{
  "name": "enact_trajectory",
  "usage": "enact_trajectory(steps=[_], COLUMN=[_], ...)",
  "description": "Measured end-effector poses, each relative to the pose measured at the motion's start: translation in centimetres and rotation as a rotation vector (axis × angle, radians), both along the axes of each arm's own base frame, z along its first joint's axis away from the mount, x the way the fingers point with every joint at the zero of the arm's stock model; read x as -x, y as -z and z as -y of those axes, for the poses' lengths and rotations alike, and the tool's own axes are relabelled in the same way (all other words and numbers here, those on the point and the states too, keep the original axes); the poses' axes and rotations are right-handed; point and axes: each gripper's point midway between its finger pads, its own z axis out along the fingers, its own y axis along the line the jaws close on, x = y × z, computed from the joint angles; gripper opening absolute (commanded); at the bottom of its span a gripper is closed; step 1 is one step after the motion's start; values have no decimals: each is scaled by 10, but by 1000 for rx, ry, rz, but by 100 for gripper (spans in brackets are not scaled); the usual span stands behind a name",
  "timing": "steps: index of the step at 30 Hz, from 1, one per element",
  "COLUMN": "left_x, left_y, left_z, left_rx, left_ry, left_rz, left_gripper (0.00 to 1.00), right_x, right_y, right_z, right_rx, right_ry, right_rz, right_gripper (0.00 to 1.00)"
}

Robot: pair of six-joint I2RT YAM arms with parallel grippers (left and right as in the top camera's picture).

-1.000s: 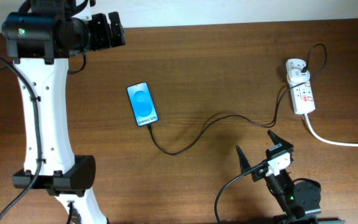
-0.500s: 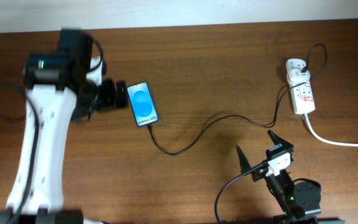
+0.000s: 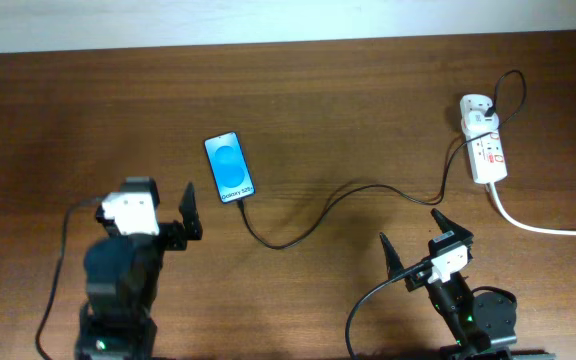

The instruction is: Plug charger to phone and switch on socket

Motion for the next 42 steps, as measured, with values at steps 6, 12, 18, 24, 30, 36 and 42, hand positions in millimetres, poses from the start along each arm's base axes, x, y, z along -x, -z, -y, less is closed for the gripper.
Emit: enact_trajectory(steps=[6,12,18,24,30,36,42], left_x=[28,42,48,48,48,48,48], left_y=[16,66,77,77,77,78,78], left_z=[-5,-22,-25,-25,-25,-25,-25], left_rx=[-226,-289,-295,-295,-295,-295,-295], left_ry=[20,-30,-35,-35,-35,-35,-35], left_rz=[263,203,168,168,168,168,168], left_gripper=[99,99,99,99,99,99,99], right_x=[0,0,0,0,0,0,0], right_y=[0,0,0,0,0,0,0], right_z=[0,0,0,0,0,0,0], right_rx=[0,0,0,0,0,0,0], right_ry=[0,0,0,0,0,0,0], right_rz=[1,-1,0,0,0,0,0], right_gripper=[98,98,98,98,98,98,98])
